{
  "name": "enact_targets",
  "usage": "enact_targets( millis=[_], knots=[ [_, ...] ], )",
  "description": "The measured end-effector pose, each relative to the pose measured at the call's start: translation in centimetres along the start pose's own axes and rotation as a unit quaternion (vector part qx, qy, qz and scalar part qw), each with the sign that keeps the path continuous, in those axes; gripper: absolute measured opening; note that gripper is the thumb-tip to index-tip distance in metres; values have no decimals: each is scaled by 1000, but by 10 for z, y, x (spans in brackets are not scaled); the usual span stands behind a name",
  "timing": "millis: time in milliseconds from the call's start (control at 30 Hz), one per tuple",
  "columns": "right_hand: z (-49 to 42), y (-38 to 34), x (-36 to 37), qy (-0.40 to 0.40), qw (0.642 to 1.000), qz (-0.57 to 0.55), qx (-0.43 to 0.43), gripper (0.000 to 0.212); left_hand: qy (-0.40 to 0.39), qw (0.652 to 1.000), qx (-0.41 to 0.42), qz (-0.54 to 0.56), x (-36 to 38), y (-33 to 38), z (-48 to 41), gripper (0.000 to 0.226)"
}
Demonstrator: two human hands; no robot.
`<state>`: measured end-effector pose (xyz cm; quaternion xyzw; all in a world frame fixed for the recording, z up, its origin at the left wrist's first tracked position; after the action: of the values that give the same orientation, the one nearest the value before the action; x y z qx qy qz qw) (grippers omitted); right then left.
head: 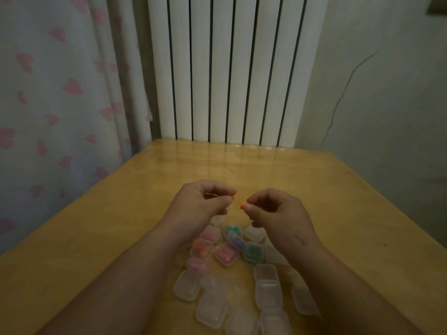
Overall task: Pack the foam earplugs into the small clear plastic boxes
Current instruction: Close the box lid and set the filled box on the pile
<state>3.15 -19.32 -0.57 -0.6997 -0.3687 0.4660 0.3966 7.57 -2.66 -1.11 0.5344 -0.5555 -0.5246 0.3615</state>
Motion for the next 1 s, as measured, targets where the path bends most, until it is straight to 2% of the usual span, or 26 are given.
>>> enact_targets(
  millis=[133,433,633,733,867,933,1000],
  knots=[
    [1,2,6,-27,997,-61,24,19,-4,998,17,52,3,3,2,17],
    [4,3,13,-54,988,-136,46,30,11,999,18,37,7,4,4,5],
    [5,7,16,-46,980,-186,52,19,4,999,12,47,9,3,4,8],
    [4,6,10,-27,987,-155,44,12,-7,1000,1,-2,1,3,1,5],
    [0,7,3,0,996,-83,22,9,-95,985,-29,-144,-6,2,3,4],
    [-1,7,2,11,998,-66,14,10,-184,954,-13,-238,1,4,9,7],
    [-2,8,2,18,998,-66,17,11,-289,903,10,-319,12,3,20,23]
  ],
)
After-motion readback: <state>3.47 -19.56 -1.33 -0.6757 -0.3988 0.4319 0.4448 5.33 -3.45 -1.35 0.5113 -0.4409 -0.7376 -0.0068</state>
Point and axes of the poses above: each hand's wrist, its own z-axis away from the middle knuckle, its own x-axis out of the palm, y = z × x, the point moved 8 cm from there along -z, towards the middle knuckle, and after that the axes turned 1 degree about z, right-handed, at the moved point
